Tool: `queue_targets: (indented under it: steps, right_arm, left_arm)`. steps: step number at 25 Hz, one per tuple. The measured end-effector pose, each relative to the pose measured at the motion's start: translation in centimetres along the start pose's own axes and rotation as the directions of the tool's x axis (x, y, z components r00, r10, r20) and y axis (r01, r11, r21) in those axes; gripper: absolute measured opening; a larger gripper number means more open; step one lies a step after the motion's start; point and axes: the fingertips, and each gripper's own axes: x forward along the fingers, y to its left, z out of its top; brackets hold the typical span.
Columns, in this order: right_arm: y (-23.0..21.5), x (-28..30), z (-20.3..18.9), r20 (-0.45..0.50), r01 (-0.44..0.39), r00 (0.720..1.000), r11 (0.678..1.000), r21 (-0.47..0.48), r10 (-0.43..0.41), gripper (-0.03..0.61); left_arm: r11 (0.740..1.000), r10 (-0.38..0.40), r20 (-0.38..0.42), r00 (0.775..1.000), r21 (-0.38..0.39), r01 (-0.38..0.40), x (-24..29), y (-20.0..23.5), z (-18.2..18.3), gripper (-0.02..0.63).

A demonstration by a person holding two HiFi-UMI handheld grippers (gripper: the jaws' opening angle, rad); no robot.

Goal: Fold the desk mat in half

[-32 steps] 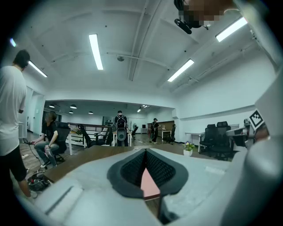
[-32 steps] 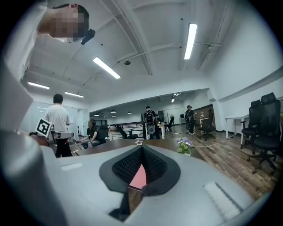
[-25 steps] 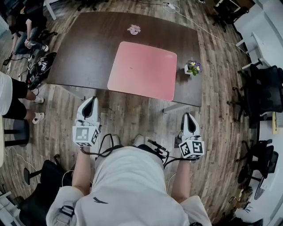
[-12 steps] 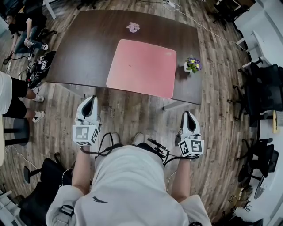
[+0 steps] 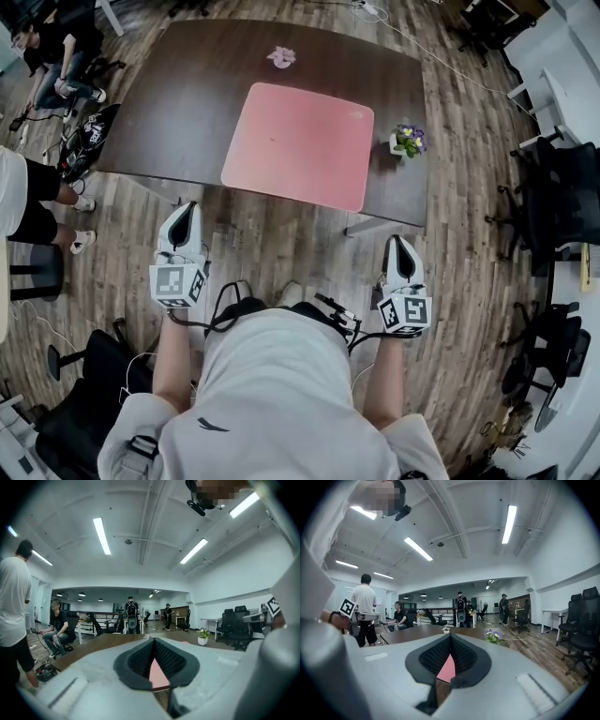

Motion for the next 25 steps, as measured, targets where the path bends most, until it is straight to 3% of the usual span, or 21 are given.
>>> queue_targets:
  steps: [11,25]
  right_arm:
    - [-3.5,4.1,-0.2,-0.034,-0.062,0.998,0.998,-0.009,0.061,0.003]
    - [-2.9,17.3,1.1,-0.068,-0.032,0.997,0.997,-0.067,0.027,0.003]
  left_arm:
    - [0.999,0.046,0.0,0.999,0.023,-0.046,2.9,-1.3,1.1,0.006]
    - [1.0,0.011,0.02,1.0,-0.004,-0.011,14.1,6.3,2.8,0.006]
